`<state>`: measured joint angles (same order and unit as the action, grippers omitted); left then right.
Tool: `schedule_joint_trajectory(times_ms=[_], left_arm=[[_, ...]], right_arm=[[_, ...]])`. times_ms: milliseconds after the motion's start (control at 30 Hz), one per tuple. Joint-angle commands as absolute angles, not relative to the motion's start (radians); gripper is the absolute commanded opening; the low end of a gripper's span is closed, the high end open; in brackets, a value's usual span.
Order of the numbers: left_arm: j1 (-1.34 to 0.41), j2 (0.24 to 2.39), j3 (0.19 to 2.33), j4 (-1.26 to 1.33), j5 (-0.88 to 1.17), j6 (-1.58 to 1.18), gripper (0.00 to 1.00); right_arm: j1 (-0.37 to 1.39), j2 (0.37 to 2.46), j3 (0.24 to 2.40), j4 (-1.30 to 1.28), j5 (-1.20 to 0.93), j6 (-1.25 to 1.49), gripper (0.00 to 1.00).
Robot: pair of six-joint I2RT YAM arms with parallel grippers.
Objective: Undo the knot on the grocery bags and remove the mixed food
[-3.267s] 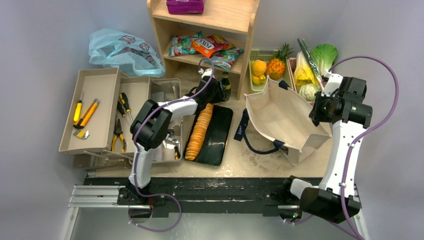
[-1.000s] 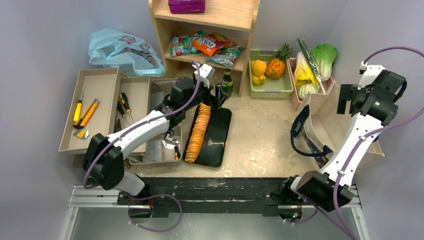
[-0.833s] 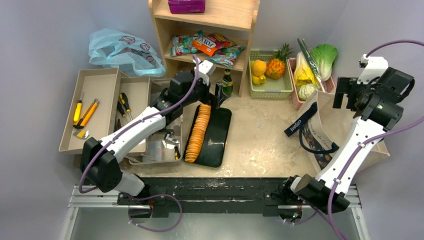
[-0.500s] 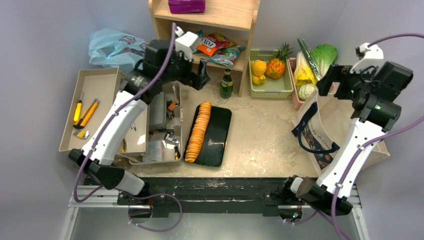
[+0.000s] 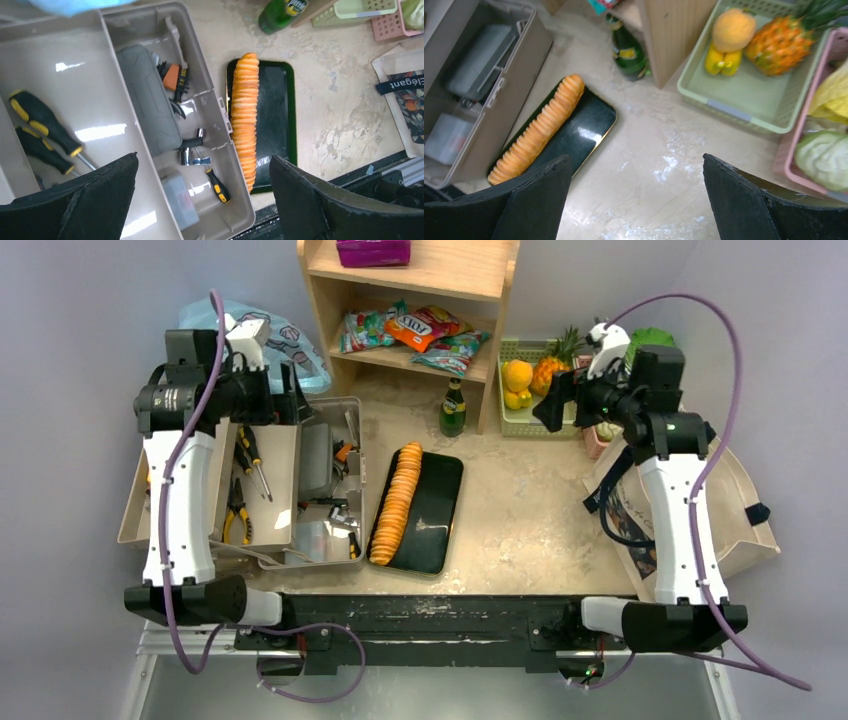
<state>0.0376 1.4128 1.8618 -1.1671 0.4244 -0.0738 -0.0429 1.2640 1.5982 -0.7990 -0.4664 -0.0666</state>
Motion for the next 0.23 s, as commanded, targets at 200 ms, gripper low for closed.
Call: schedule_joint_trajectory(times_ms=[200], left_arm=[[0.082, 1.336, 1.778, -1.233, 0.448, -0.070, 1.00]], right_arm=[[0.029, 1.210, 1.531, -0.770, -0.379, -0.096, 0.99]])
